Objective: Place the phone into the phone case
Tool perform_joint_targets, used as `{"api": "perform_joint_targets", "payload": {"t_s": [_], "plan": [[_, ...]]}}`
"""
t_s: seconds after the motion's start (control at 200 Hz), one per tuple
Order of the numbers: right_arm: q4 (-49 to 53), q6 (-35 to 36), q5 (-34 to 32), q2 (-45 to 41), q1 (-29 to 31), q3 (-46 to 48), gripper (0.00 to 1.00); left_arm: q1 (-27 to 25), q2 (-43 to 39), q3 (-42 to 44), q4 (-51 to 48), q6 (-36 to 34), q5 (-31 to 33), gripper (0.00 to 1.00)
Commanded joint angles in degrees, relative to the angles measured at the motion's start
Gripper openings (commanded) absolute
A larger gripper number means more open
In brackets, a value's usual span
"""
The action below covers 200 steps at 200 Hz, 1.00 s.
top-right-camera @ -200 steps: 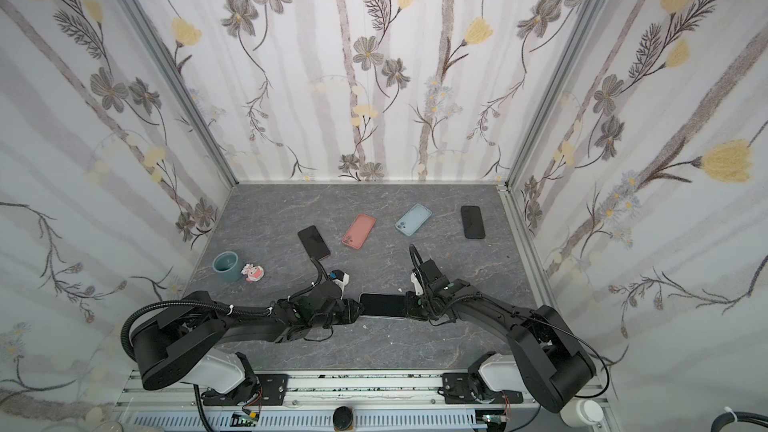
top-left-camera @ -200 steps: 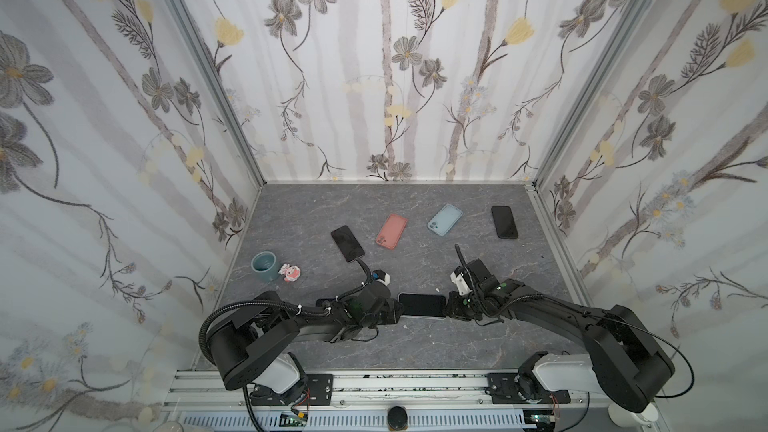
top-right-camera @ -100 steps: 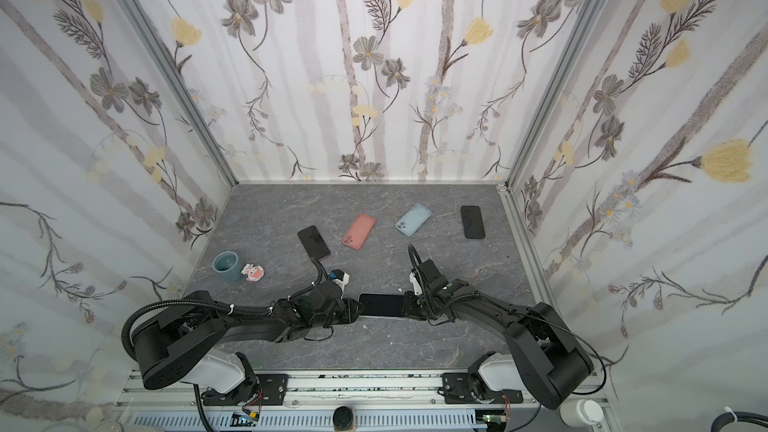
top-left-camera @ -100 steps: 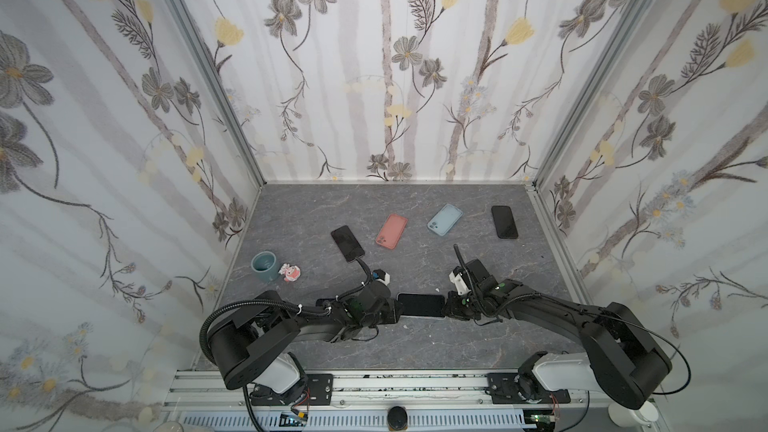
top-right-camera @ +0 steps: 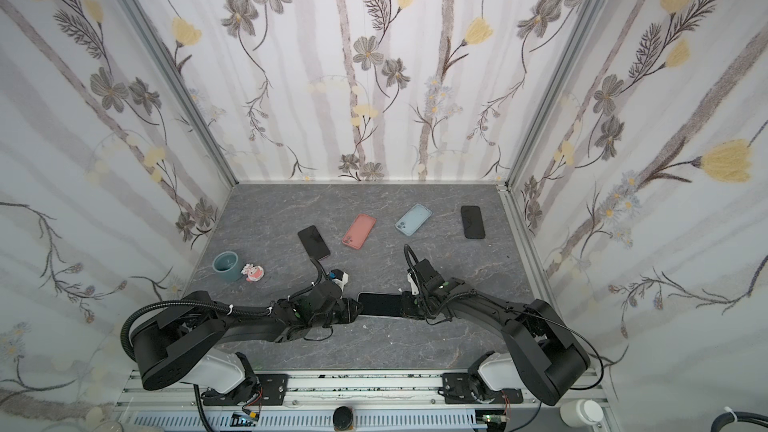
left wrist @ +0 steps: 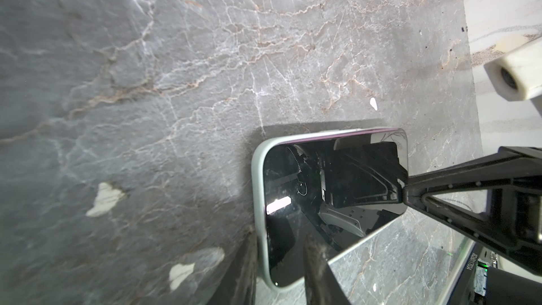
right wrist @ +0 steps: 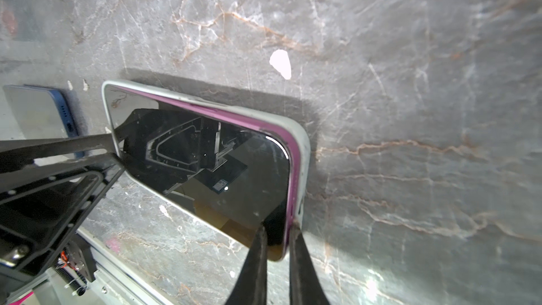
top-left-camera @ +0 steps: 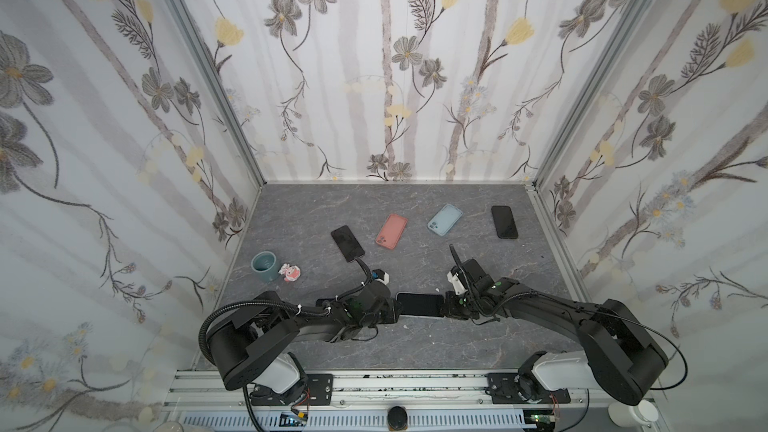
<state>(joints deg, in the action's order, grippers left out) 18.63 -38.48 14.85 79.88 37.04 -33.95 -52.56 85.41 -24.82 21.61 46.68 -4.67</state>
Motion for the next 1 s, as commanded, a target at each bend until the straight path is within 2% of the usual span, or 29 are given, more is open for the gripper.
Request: {"api": "perform_joint_targets", "payload": {"t_s": [0.0, 0.285, 0.49, 0.729, 0.994], "plan": [[9.64, 1.28, -10.46, 2.13, 1.26, -0.26, 0.13, -0.07, -0.12, 0.37, -4.38, -0.27, -0.08, 0.30], [15.17, 0.95, -13.35, -2.65, 3.57, -7.87, 0.15, 0.00, -0.68, 0.67, -4.59, -0.27, 0.27, 0.30], [14.46, 1.01, -12.49, -5.50, 3.56, -8.76, 0.17, -0.04, -1.15, 0.50, -5.10, -0.40, 0.32, 0.30], [11.99, 2.38, -12.12, -4.36, 3.46, -13.84, 0.23, 0.87, -2.57, -0.96, -5.16, -2.05, 1.14, 0.30], [11.07, 4.24, -12.71, -1.74, 2.71, -16.00, 0.31, 4.93, -2.71, -4.86, -7.85, -6.20, 0.20, 0.30]]}}
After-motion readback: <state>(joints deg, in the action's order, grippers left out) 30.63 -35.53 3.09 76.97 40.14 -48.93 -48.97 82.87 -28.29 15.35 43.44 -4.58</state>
